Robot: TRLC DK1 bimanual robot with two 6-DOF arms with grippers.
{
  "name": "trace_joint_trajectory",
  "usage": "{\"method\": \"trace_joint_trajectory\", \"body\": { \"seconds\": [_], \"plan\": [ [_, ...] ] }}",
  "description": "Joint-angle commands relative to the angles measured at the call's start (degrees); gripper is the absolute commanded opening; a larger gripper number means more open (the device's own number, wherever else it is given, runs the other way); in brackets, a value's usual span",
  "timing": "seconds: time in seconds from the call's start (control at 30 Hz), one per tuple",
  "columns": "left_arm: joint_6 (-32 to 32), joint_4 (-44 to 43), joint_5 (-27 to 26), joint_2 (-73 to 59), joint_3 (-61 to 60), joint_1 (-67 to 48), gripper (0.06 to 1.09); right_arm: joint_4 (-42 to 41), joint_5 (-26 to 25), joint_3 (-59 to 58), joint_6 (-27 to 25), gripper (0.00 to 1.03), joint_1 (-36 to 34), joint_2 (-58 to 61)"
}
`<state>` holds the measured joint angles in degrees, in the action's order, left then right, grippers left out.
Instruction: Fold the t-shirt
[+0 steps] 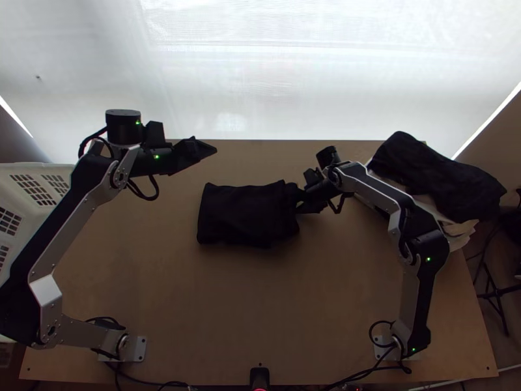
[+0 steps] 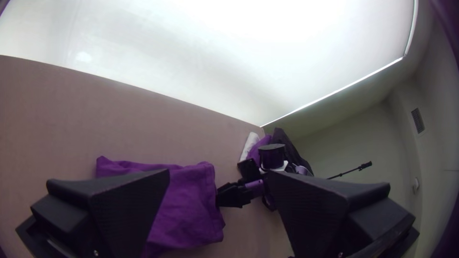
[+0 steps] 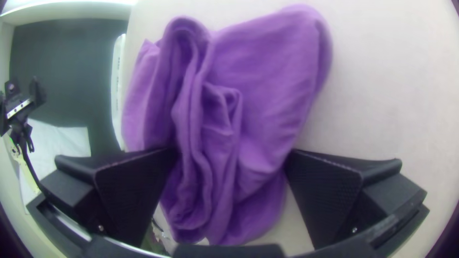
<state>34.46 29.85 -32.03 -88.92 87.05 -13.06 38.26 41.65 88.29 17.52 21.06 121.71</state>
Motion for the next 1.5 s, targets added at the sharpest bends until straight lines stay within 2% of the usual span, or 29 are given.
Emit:
{"method": "trace_joint_trajectory", "body": {
  "seconds": [0.0, 0.27, 0.37, 0.4, 0.43, 0.5, 0.53, 1.0, 1.23, 1.47],
  "plan": [
    [0.1, -0.1, 0.3, 0.7, -0.3, 0.1, 1.05, -1.1, -0.2, 2.5, 1.6, 0.99, 3.8, 2.4],
    [-0.1, 0.2, 0.4, 1.6, -0.5, 0.9, 1.05, -1.2, -0.3, 6.1, 1.6, 0.98, 7.6, 5.8],
    [-0.1, 0.3, 0.5, 2.0, -0.6, 1.1, 1.05, -1.1, -0.3, 6.0, 2.1, 0.82, 7.9, 6.1],
    [-0.1, 0.3, 0.5, 2.1, -0.7, 1.2, 1.05, -1.2, -0.3, 5.8, 2.1, 0.72, 7.7, 5.9],
    [-0.1, 0.3, 0.5, 2.3, -0.8, 1.3, 1.05, -1.3, -0.9, 5.4, 2.0, 0.58, 7.3, 5.6],
    [-0.1, 0.3, 0.4, 2.5, -0.8, 1.5, 1.05, -5.4, -4.4, 2.9, 2.8, 0.11, 6.1, 3.7],
    [-0.2, 0.4, 0.5, 2.7, -0.9, 1.6, 1.05, -9.5, -4.9, 0.5, 4.2, 0.03, 5.4, 2.0],
    [0.2, 0.5, 0.4, 3.7, -0.1, 2.9, 1.05, -10.8, -3.9, -0.2, 3.8, 0.03, -0.7, -18.0],
    [0.2, 0.7, 0.4, 4.2, -0.5, 2.9, 1.05, -10.8, 2.5, 2.7, 9.3, 0.03, -7.7, -26.3],
    [0.2, 0.7, 0.4, 4.9, -1.5, 2.9, 1.05, -9.9, 11.5, 5.3, 11.3, 0.03, -21.5, -31.3]
  ]
}}
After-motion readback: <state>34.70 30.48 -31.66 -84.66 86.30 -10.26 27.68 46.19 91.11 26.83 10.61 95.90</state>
